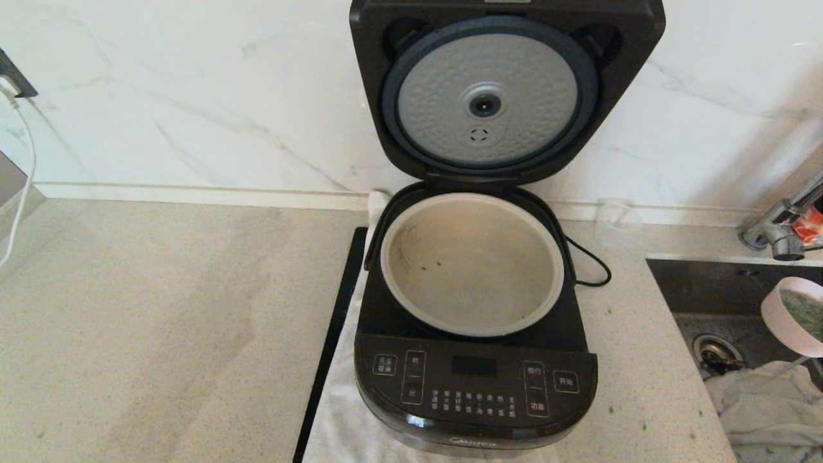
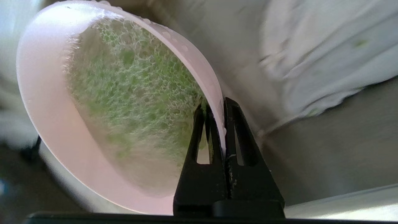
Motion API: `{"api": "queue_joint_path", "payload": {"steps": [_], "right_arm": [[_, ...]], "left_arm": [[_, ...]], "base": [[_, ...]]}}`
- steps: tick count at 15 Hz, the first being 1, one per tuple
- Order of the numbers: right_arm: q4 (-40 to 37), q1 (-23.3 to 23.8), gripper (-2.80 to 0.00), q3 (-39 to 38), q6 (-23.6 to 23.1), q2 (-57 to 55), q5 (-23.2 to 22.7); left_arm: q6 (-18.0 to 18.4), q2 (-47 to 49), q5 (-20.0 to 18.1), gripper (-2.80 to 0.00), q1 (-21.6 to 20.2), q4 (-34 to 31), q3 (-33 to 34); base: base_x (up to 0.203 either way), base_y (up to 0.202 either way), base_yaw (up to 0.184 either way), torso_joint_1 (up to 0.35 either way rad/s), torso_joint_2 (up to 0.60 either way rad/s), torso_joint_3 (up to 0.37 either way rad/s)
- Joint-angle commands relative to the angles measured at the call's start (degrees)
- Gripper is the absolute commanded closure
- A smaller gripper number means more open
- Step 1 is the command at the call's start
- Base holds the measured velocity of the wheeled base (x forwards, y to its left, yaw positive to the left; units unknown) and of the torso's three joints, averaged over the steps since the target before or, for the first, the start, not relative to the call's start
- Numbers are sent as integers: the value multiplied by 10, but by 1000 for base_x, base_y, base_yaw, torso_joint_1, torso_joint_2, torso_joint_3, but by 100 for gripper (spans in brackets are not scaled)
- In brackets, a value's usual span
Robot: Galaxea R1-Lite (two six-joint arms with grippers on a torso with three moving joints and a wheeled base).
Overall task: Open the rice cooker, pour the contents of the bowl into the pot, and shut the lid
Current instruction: Pour the water from the bowl into the rice cooker
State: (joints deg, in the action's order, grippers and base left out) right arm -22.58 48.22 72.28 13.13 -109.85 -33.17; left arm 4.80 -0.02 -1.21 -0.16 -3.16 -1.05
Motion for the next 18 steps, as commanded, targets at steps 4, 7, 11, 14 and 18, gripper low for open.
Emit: {"api": "queue_joint_path", "payload": {"steps": [4, 7, 11, 14, 18], "right_arm": [[-2, -130, 0, -74, 6, 130, 42], [-2, -226, 0, -102, 21, 180, 103], [-49, -345, 0, -88, 64, 233, 138], [-81, -422, 0, -55, 100, 251, 166], [-139, -501, 0, 13, 127, 252, 189]], "left_arm": [[0, -1, 0, 0, 0, 0, 0], [0, -1, 0, 0, 0, 0, 0], [0, -1, 0, 0, 0, 0, 0], [0, -1, 0, 0, 0, 0, 0], [0, -1, 0, 0, 0, 0, 0]], "base": [[0, 0, 0, 0, 0, 0], [0, 0, 0, 0, 0, 0], [0, 0, 0, 0, 0, 0], [0, 0, 0, 0, 0, 0], [0, 0, 0, 0, 0, 0]]}}
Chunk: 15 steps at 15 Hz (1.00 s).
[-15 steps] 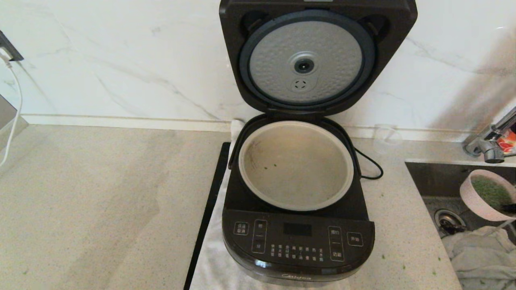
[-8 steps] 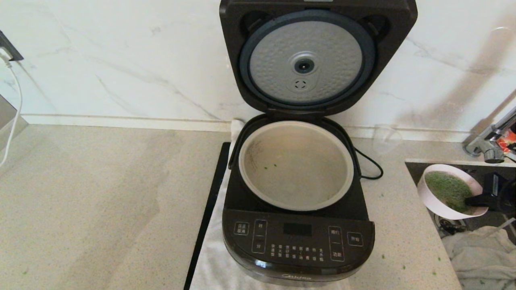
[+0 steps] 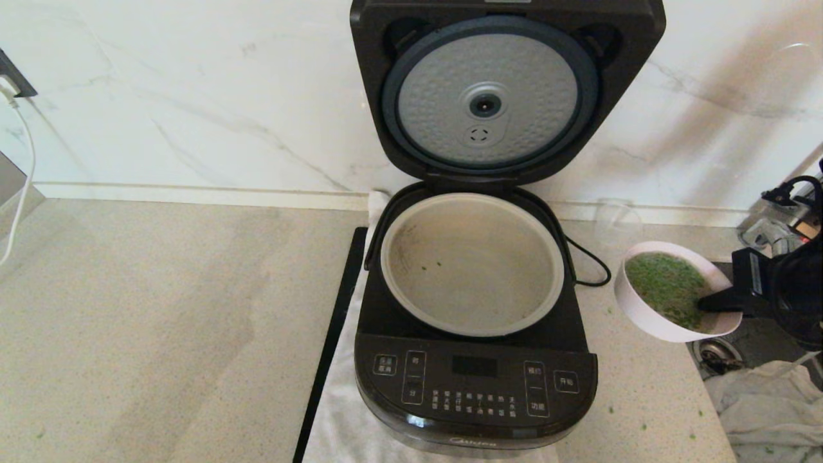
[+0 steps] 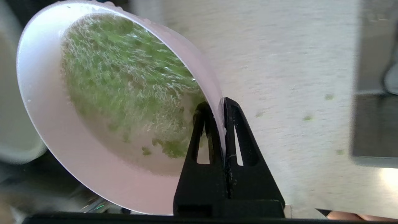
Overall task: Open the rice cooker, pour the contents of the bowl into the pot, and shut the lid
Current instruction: Pour the water from the bowl into the rice cooker
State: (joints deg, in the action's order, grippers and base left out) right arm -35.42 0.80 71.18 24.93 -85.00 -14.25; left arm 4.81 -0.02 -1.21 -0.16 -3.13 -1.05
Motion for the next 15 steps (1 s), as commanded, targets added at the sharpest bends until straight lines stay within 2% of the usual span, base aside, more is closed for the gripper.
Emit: {"api": "queue_joint_path", "payload": {"steps": [1, 5, 9, 12, 15], "right_arm": [[-22, -47, 0, 41, 17, 3, 2], [-52, -107, 0, 85, 37, -15, 13], [-64, -160, 0, 142, 54, -31, 50], [-95, -197, 0, 195, 68, -51, 58], [-98, -236, 0, 217, 76, -81, 84]], "left_arm": [[0, -1, 0, 0, 0, 0, -1], [0, -1, 0, 0, 0, 0, 0], [0, -1, 0, 0, 0, 0, 0], [0, -1, 0, 0, 0, 0, 0], [0, -1, 0, 0, 0, 0, -1]], "base": [[0, 0, 0, 0, 0, 0], [0, 0, 0, 0, 0, 0], [0, 0, 0, 0, 0, 0], [0, 0, 0, 0, 0, 0], [0, 0, 0, 0, 0, 0]]}}
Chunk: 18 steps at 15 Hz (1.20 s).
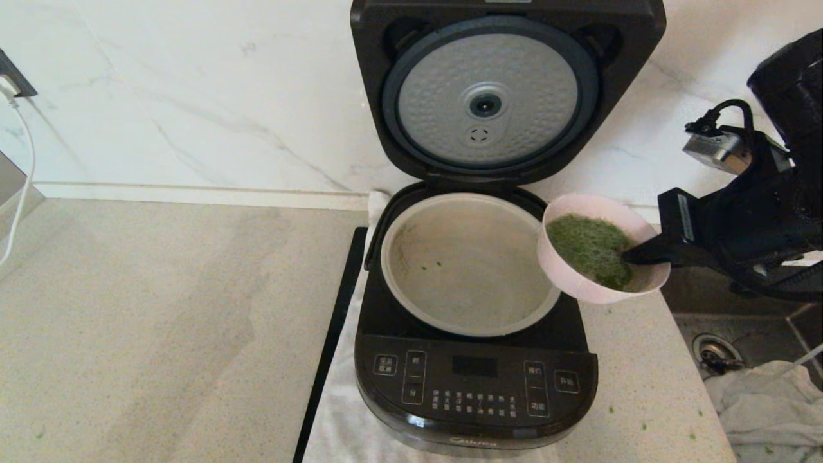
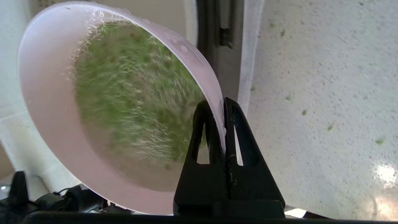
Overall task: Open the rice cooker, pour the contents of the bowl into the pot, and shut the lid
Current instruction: Pour the water from the bowl into the rice cooker
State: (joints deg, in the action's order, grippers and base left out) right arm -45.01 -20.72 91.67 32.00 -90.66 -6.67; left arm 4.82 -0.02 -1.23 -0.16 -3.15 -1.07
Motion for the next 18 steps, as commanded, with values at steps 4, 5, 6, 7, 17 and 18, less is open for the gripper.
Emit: {"api": "queue_joint_path", "payload": {"steps": [4, 5, 6, 7, 17, 18], "right_arm": [[-3, -71, 0, 73, 27, -64, 43], [-8, -75, 0, 95, 28, -75, 47], [-17, -80, 0, 115, 29, -85, 50], [-28, -84, 0, 138, 29, -97, 52], [23, -136, 0, 193, 40, -191, 98], [31, -138, 0, 193, 41, -197, 99]], "left_arm": [[0, -1, 0, 0, 0, 0, 0], [0, -1, 0, 0, 0, 0, 0], [0, -1, 0, 0, 0, 0, 0], [0, -1, 0, 0, 0, 0, 0], [0, -1, 0, 0, 0, 0, 0], [0, -1, 0, 0, 0, 0, 0]], "base": [[0, 0, 0, 0, 0, 0], [0, 0, 0, 0, 0, 0], [0, 0, 0, 0, 0, 0], [0, 0, 0, 0, 0, 0], [0, 0, 0, 0, 0, 0], [0, 0, 0, 0, 0, 0]]}}
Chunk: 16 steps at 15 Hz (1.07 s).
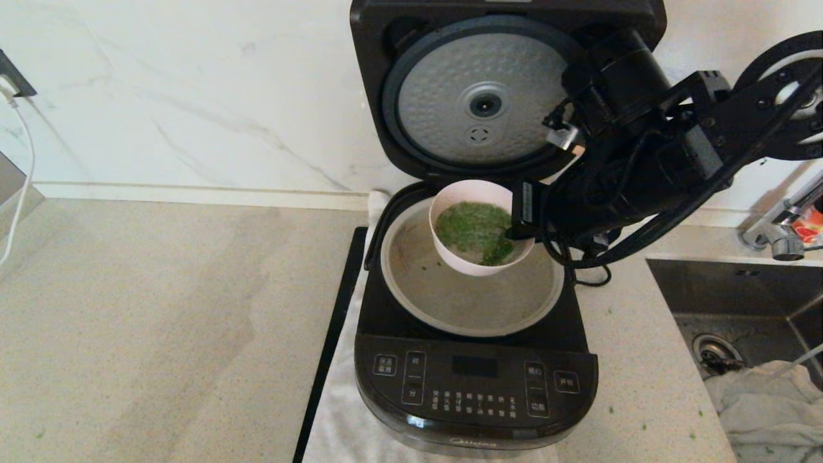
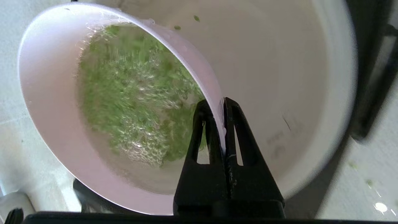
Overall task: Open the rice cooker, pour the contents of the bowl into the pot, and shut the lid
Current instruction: Pour the water from the bowl into the rice cooker
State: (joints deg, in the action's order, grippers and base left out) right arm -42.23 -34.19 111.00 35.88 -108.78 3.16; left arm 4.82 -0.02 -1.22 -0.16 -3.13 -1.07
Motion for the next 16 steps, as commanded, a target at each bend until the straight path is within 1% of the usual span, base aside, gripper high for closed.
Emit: {"api": "queue_joint_path", "payload": {"steps": [1, 3, 6, 10, 11, 13, 16], "right_arm": [[11, -8, 0, 0, 2, -21, 1], [21, -14, 0, 0, 2, -32, 2], [42, -21, 0, 0, 2, -51, 36], [59, -20, 0, -1, 4, -51, 47], [62, -19, 0, -2, 3, -46, 56], [63, -18, 0, -7, -1, -38, 95], [64, -18, 0, -8, -23, -18, 115]], "left_arm": [[0, -1, 0, 0, 0, 0, 0], [1, -1, 0, 0, 0, 0, 0], [0, -1, 0, 0, 0, 0, 0], [0, -1, 0, 0, 0, 0, 0], [0, -1, 0, 0, 0, 0, 0], [0, -1, 0, 0, 0, 0, 0], [0, -1, 0, 0, 0, 0, 0]], "base": [[0, 0, 0, 0, 0, 0], [0, 0, 0, 0, 0, 0], [0, 0, 0, 0, 0, 0], [0, 0, 0, 0, 0, 0], [0, 0, 0, 0, 0, 0], [0, 0, 0, 0, 0, 0], [0, 0, 0, 0, 0, 0]]}}
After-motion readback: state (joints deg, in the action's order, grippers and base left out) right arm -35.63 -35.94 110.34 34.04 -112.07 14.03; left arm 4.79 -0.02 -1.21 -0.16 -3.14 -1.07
